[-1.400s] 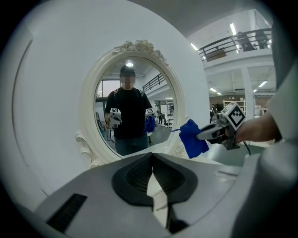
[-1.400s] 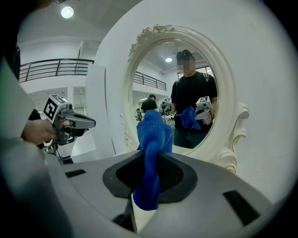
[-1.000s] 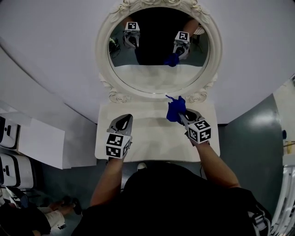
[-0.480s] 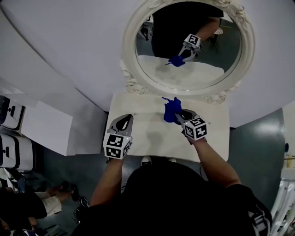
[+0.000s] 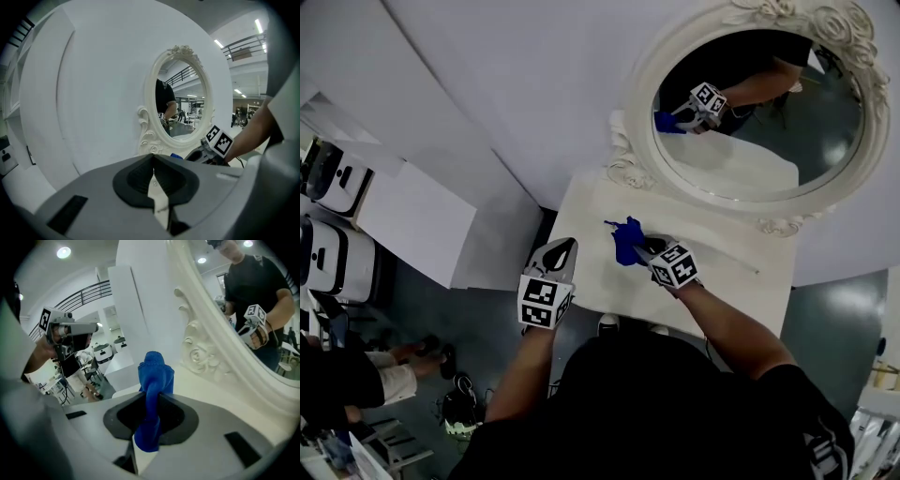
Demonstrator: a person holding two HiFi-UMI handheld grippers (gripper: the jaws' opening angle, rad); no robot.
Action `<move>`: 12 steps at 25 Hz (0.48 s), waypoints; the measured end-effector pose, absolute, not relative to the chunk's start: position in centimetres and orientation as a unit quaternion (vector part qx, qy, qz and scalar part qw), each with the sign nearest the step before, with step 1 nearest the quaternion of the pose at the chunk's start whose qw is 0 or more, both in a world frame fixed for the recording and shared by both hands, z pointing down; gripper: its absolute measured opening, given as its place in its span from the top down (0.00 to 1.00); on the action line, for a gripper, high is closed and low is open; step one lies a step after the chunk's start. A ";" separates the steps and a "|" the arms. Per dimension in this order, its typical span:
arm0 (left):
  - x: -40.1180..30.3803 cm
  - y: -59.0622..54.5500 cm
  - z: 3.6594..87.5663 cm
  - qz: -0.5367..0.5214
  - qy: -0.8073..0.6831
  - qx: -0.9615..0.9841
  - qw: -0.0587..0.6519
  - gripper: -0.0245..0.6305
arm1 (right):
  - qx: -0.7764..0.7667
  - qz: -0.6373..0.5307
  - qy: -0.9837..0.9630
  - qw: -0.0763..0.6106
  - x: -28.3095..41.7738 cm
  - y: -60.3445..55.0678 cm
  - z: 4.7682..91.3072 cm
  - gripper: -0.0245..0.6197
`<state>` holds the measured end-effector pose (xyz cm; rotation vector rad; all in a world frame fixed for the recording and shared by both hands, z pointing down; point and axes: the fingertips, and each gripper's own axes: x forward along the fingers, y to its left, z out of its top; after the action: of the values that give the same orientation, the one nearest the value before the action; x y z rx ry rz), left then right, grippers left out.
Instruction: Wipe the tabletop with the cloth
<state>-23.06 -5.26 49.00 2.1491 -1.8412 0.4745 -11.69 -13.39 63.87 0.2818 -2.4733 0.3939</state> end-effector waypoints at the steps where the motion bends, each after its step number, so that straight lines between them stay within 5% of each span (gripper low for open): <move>1: -23.7 -4.8 49.1 0.163 -0.640 0.739 0.136 0.95 | 0.091 0.143 -0.934 0.313 -13.0 -12.6 64.6 0.87; 12: -29.0 -1.3 51.1 0.167 -0.663 0.712 0.157 0.95 | -0.004 0.127 -0.922 0.366 -23.8 -7.7 72.6 0.87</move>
<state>-29.03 -1.35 51.06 2.0381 -1.8975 0.4775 -23.78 -7.66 72.61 -0.0112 -2.3705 0.3276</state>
